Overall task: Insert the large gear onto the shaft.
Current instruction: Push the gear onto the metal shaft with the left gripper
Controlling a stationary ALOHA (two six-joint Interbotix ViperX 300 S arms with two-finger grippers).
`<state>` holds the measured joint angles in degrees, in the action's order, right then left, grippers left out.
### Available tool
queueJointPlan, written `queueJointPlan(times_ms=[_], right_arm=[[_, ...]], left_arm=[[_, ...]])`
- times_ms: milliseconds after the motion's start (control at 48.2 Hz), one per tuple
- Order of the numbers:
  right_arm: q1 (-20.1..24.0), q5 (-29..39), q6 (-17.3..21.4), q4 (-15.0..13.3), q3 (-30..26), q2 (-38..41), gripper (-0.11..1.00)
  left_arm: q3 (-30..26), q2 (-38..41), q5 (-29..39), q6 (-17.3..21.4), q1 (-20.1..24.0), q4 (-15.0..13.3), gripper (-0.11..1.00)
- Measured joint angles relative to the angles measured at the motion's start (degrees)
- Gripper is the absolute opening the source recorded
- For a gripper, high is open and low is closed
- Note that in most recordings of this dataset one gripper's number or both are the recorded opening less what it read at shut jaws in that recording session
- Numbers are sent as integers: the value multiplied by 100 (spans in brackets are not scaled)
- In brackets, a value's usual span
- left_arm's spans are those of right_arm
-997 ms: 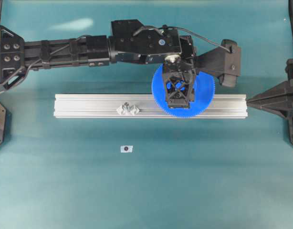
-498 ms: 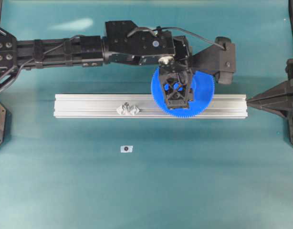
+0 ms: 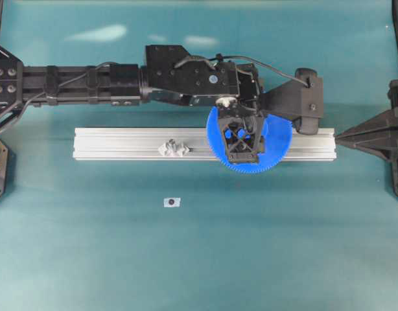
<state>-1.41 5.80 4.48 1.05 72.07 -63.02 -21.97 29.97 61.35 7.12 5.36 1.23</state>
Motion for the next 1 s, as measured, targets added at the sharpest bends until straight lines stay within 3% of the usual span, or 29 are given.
queueJointPlan(times_ms=[478,997], right_arm=[[0,-9,0,0,9,-26,8],[0,0,0,0,9,-53,8]], left_arm=[[176,-88,0,141,272,-44,76],[176,-88,0,202,272,-44,76]])
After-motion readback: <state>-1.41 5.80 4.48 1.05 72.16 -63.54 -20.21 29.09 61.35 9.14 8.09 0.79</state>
